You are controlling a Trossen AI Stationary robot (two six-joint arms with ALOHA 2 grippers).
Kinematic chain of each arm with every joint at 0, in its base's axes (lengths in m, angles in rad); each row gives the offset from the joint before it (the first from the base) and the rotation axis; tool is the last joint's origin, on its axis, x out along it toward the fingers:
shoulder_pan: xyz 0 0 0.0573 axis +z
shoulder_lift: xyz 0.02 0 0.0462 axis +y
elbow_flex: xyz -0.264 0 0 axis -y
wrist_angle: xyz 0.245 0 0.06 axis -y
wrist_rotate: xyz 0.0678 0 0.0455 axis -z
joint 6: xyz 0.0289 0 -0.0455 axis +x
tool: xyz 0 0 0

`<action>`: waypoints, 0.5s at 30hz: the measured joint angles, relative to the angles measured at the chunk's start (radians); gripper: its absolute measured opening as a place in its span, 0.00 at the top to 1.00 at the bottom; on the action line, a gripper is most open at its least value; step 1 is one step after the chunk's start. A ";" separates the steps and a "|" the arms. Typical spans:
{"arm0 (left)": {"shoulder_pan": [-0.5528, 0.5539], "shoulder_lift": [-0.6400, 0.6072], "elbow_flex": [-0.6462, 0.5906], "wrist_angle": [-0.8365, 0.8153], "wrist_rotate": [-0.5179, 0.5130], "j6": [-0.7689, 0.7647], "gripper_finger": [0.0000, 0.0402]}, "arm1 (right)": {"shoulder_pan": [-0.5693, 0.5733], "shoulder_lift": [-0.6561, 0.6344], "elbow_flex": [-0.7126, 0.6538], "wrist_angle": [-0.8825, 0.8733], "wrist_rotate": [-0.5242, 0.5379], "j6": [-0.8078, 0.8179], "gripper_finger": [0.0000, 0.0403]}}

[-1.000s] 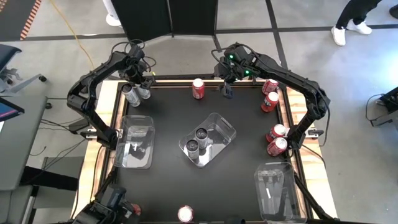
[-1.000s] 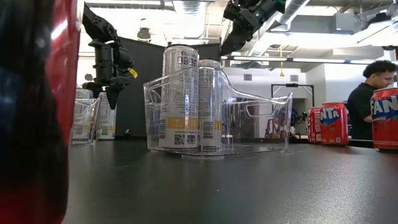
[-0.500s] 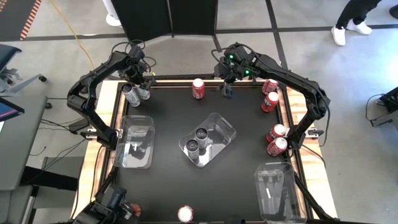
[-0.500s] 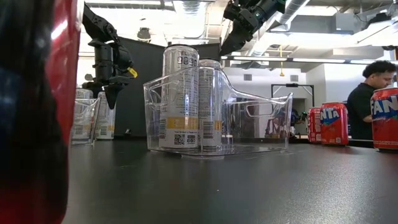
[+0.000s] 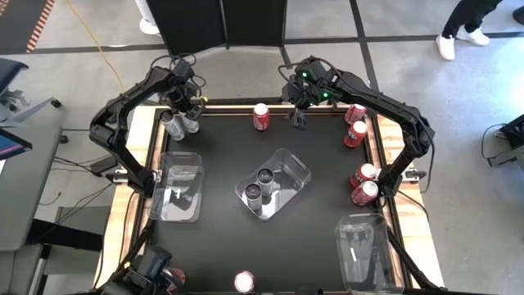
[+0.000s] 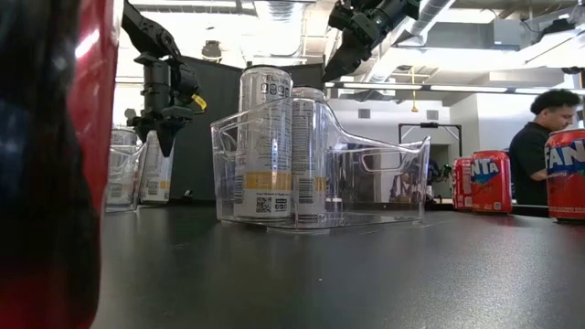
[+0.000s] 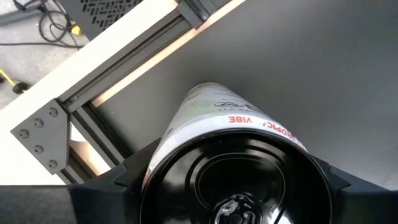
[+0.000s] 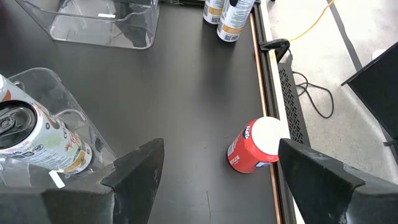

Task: Sort soda cans
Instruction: Put the white soda can into the middle transparent bin

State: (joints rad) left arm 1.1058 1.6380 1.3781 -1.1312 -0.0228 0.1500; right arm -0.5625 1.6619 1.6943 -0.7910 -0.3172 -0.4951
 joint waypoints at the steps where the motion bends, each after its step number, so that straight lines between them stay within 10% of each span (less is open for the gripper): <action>1: -0.006 0.000 0.003 -0.002 0.000 0.002 0.38 | 0.000 0.000 0.000 0.000 0.000 0.001 0.18; 15: -0.118 0.000 0.104 -0.057 0.002 0.003 0.38 | 0.000 0.000 0.000 -0.001 0.000 0.023 0.18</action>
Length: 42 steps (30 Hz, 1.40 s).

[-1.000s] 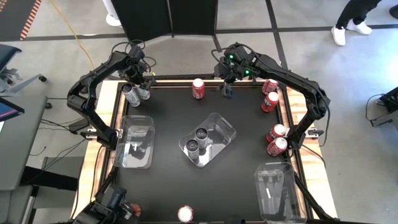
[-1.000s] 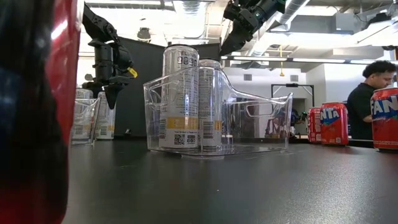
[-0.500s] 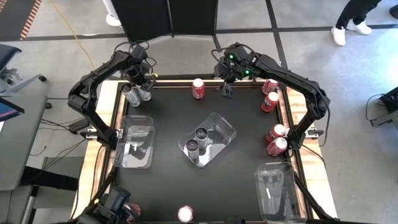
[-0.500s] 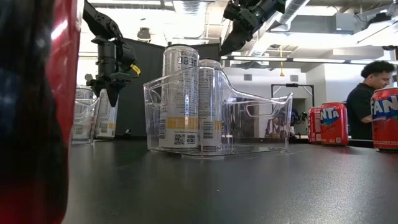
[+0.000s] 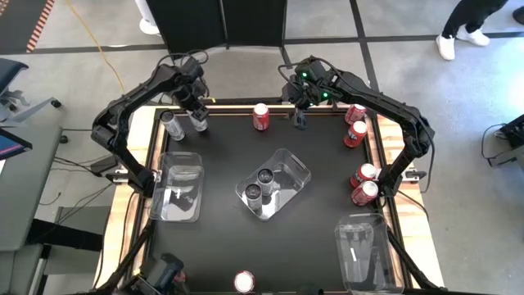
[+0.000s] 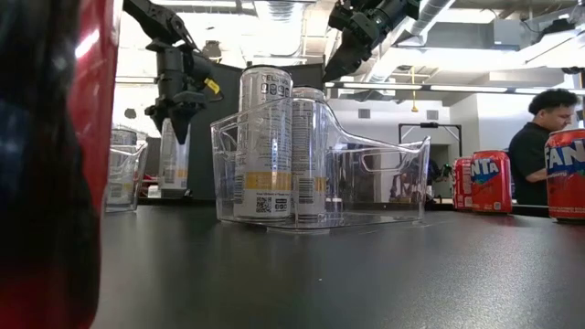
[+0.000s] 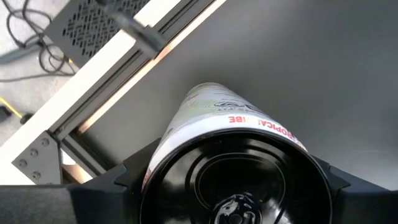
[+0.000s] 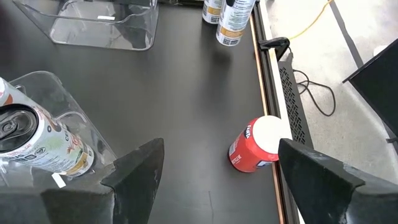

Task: Sort soda cans
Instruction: Put the white soda can into the middle transparent bin

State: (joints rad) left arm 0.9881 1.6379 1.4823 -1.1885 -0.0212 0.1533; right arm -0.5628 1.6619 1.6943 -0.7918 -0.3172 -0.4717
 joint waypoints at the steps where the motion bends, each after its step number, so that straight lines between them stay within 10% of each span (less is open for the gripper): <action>1: -0.009 0.000 0.012 -0.007 0.000 -0.001 0.38 | 0.000 0.000 0.000 0.000 0.000 0.001 0.18; 42: -0.391 0.000 0.278 -0.133 -0.002 -0.035 0.38 | 0.006 -0.172 0.000 -0.074 0.002 0.072 0.18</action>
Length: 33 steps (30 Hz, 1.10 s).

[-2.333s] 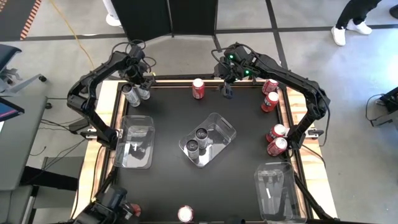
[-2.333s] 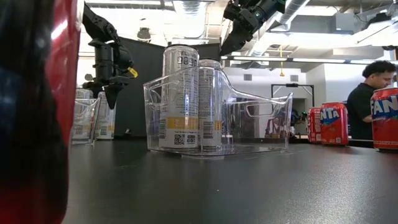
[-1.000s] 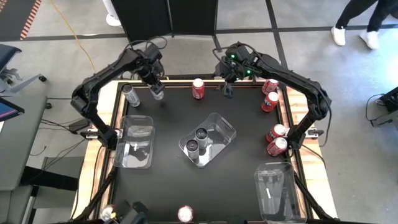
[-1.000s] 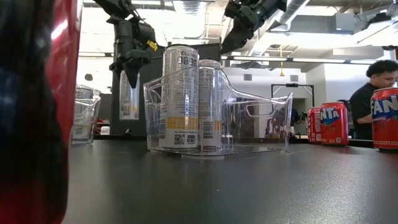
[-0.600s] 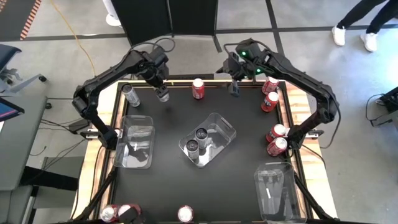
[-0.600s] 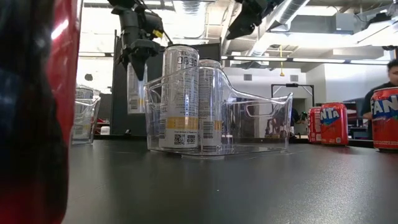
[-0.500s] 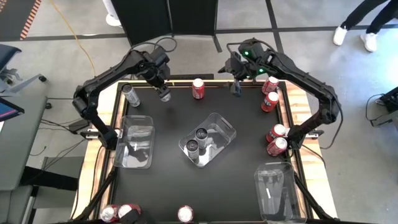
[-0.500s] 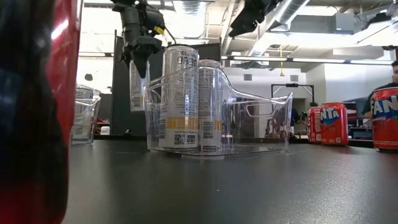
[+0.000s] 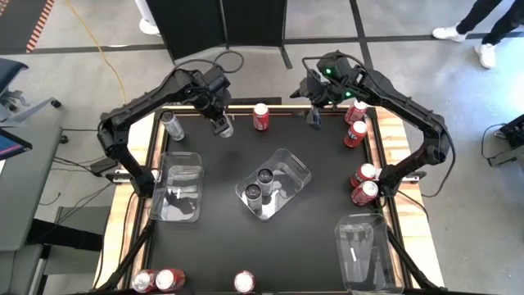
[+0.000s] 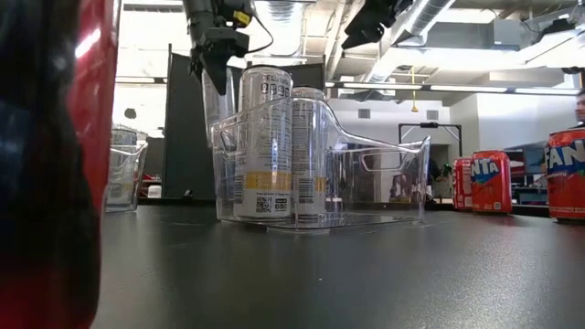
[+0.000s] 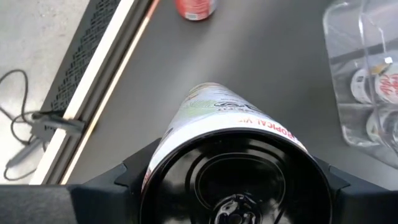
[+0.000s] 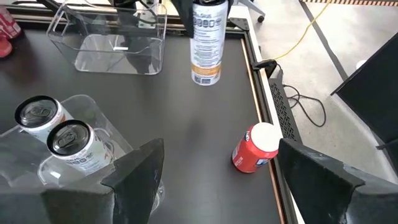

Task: Sort soda cans
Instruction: Put the white soda can into the middle transparent bin

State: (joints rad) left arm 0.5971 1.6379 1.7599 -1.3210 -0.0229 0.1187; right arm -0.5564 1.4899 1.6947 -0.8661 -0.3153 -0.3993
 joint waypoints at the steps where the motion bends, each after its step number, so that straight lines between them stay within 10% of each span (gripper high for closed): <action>1: -0.008 0.000 0.000 0.001 0.000 0.000 0.38 | 0.000 0.000 0.000 0.000 0.000 0.001 0.18; 33: -0.181 -0.001 0.046 0.144 0.086 0.057 0.38 | 0.000 0.001 0.000 -0.001 0.002 0.017 0.18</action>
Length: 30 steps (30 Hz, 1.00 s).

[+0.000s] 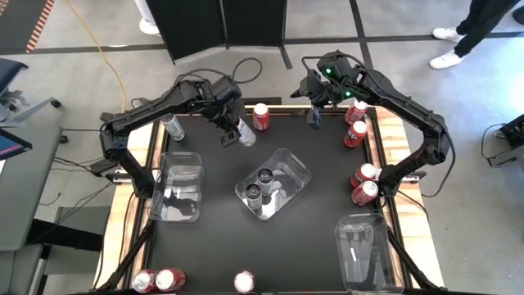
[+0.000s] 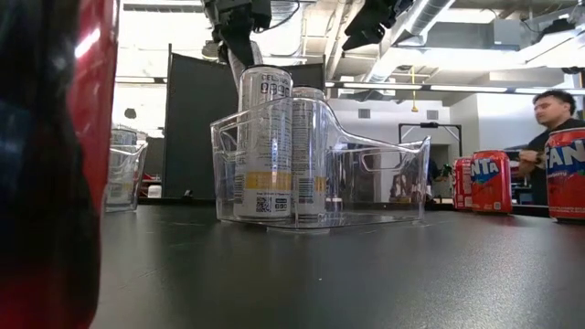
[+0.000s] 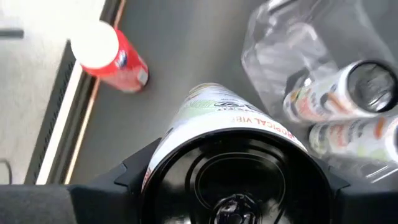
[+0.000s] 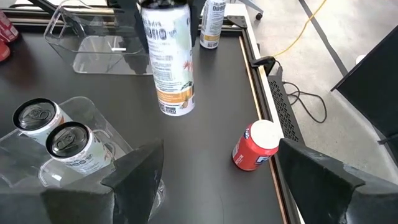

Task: Sort soda cans
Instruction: Put the white soda can into the middle transparent bin

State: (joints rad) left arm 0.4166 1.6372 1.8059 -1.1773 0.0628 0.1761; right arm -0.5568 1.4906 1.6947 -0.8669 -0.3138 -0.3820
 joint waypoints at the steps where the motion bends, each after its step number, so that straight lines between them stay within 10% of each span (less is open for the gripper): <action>1: -0.003 0.000 0.013 0.002 0.008 0.000 0.38 | 0.000 0.000 0.000 0.000 0.000 0.001 0.18; 12: -0.059 0.091 0.132 -0.053 0.028 0.013 0.38 | 0.000 0.000 0.000 0.000 0.000 0.005 0.18; 23: -0.102 0.364 0.548 -0.264 0.010 0.096 0.38 | 0.000 0.000 0.000 -0.049 0.001 0.011 0.18; 30: -0.137 0.380 0.510 -0.256 0.016 0.134 0.38 | -0.003 -0.011 0.000 -0.072 0.015 -0.007 0.18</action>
State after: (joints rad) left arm 0.2796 2.0171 2.3161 -1.4336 0.0787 0.3097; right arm -0.5599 1.4798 1.6947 -0.9391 -0.2988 -0.3893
